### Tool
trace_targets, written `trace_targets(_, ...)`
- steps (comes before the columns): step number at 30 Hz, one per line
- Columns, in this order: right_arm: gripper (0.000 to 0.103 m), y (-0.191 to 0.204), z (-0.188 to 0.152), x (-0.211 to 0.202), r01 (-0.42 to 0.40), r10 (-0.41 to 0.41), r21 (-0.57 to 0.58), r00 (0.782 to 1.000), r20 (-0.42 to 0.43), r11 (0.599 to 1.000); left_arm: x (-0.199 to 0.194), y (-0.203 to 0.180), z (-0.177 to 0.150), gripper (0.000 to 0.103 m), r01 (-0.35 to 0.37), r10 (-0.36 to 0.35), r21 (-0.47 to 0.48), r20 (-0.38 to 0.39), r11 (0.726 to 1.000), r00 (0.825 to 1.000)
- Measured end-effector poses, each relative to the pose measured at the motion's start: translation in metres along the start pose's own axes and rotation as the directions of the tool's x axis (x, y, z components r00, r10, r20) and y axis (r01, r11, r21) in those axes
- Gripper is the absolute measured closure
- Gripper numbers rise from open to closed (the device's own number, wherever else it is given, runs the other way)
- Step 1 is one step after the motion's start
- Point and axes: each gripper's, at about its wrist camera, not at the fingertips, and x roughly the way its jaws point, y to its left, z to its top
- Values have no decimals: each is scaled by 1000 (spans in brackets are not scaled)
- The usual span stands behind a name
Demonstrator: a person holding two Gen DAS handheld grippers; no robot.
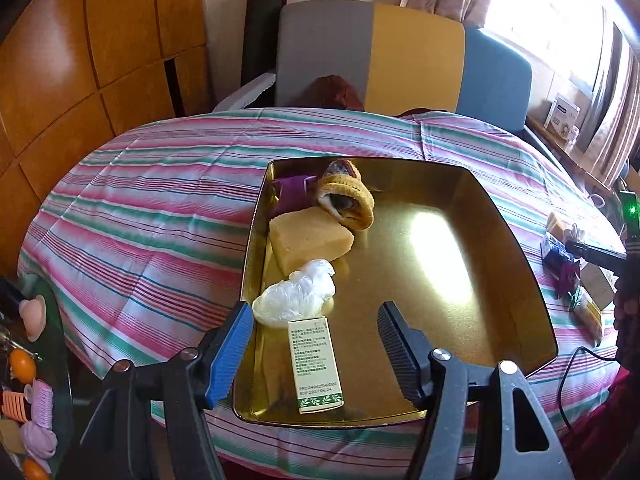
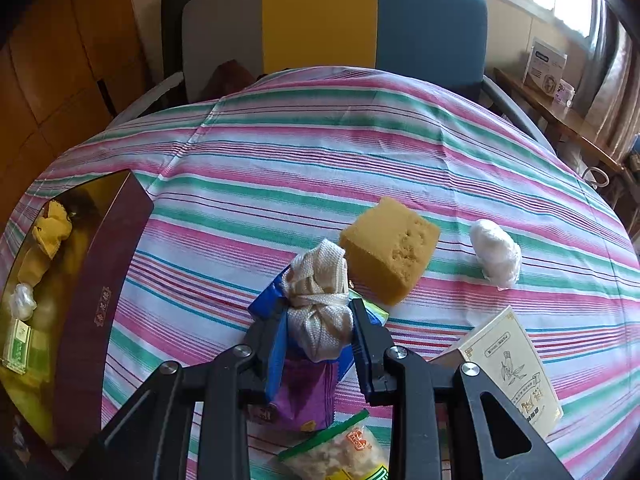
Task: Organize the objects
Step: 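Carry the knotted white cloth into the gold tray and release it with the right tool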
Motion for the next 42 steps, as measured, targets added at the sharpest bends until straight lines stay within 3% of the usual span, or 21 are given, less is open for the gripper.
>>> trace_targets(13, 73, 1, -1, 1, 4, -4, -1, 1000, -1, 1000, -4, -9, 1, 37, 10, -10, 20, 7, 1000, 1000)
trace_targets(19, 73, 14, 3, -19, -20, 19, 9, 999, 33, 1000, -3, -8, 2, 37, 25, -25, 22, 5, 999, 1000)
trace_targets(25, 73, 81, 8, -51, -148, 152, -65, 987, 60, 987, -1, -1, 0, 37, 36, -36, 8, -2, 999, 999)
trace_targets(32, 73, 188, 11, -63, -338, 340, -185, 940, -17, 923, -2, 21, -3, 37, 47, -47, -43, 5, 998, 999)
trace_targets(39, 72, 270, 11, -25, -410, 389, -172, 910, -145, 896, 0, 50, -8, 38, 56, -57, -120, 0, 991, 998)
trace_targets(42, 72, 295, 9, -4, -403, 375, -149, 909, -185, 903, 3, 58, -10, 39, 65, -67, -130, -9, 989, 998)
